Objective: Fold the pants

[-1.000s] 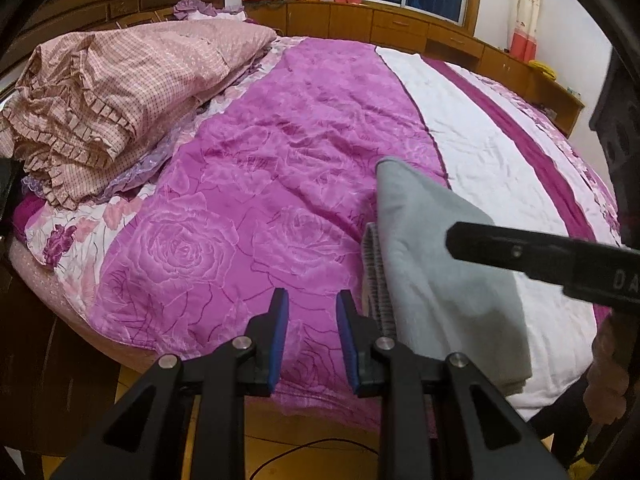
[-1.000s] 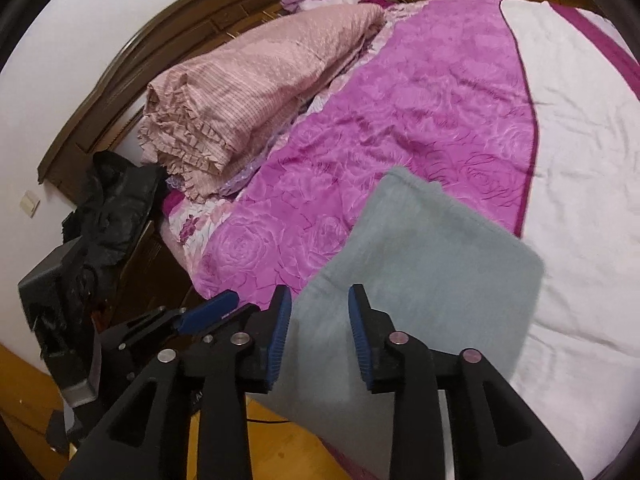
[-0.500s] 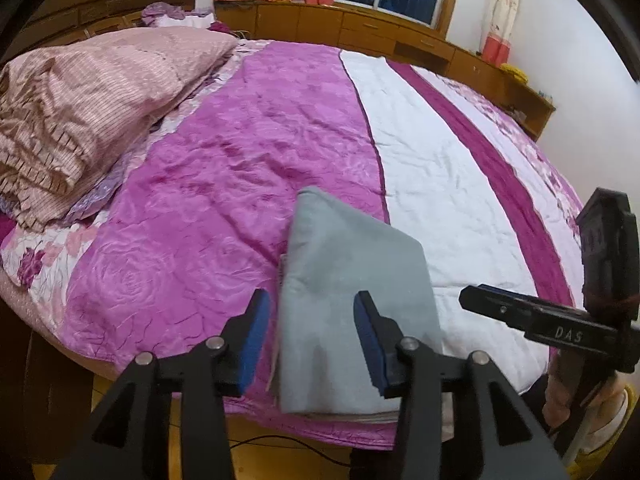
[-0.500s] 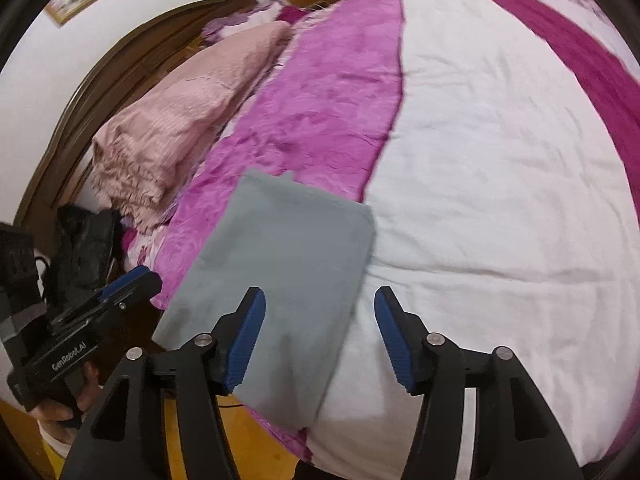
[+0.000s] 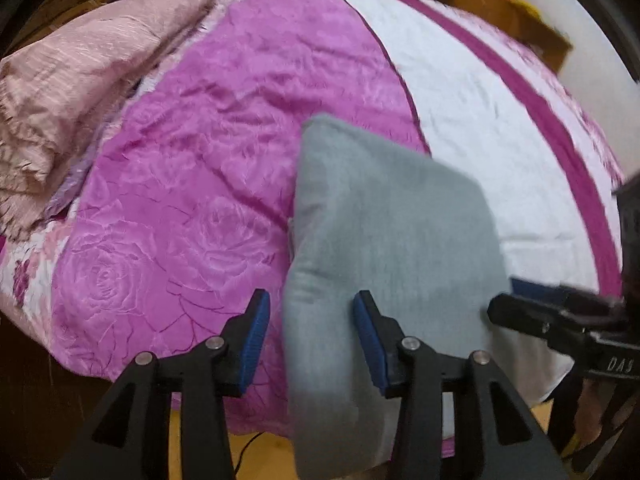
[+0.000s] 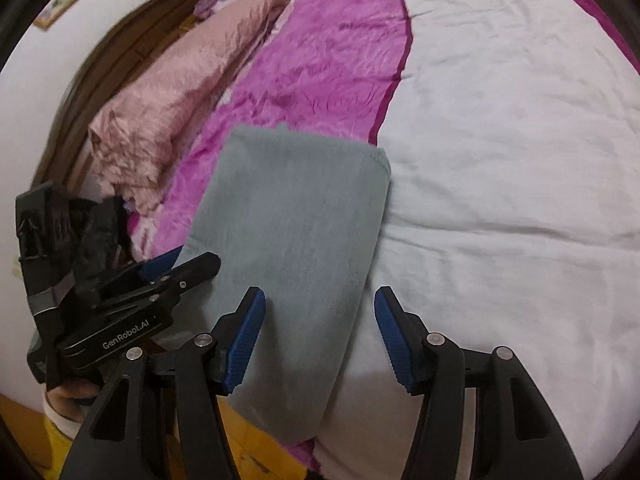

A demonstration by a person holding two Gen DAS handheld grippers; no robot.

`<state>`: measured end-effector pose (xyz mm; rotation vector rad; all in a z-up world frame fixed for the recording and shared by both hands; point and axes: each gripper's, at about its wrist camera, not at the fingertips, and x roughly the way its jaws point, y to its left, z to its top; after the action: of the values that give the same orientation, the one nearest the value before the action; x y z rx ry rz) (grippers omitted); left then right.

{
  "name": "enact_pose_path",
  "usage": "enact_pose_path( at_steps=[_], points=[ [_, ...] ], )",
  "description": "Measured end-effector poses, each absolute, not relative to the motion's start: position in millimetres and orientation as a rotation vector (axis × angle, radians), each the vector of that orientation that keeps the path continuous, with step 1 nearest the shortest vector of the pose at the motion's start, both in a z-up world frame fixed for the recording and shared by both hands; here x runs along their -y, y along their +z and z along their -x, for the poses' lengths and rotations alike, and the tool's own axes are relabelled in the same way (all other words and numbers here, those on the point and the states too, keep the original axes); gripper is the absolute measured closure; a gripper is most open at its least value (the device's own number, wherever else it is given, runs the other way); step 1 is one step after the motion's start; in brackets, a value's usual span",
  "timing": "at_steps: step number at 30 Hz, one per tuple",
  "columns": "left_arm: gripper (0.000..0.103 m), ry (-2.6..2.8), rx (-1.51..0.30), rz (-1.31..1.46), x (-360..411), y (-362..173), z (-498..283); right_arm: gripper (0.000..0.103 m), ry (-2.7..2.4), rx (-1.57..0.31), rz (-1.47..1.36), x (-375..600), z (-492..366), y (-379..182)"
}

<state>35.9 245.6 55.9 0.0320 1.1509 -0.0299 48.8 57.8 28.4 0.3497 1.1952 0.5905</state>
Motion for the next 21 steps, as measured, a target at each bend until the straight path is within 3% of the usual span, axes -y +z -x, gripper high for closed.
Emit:
enact_pose_path(
  at_steps=[4,6,8,14,21],
  points=[
    [0.052,-0.088,-1.149,-0.025,-253.1,42.4,-37.9,0.052,0.641,-1.221,-0.318,-71.5,-54.7,11.1],
    [0.041,-0.099,-1.143,-0.006,-258.9,39.5,-39.2,0.049,0.668,-1.214,-0.333,-73.9,-57.1,5.7],
    [0.036,-0.097,-1.151,0.039,-266.6,34.8,-41.4,0.046,0.688,-1.193,-0.333,-77.0,-58.1,2.3],
    [0.035,-0.160,-1.171,0.139,-280.3,26.8,-45.2,0.032,0.748,-1.096,-0.224,-93.9,-52.1,2.0],
    [0.035,-0.210,-1.145,0.185,-282.9,22.5,-43.9,0.031,0.832,-1.099,-0.440,-85.0,-68.5,-3.2]
  ],
)
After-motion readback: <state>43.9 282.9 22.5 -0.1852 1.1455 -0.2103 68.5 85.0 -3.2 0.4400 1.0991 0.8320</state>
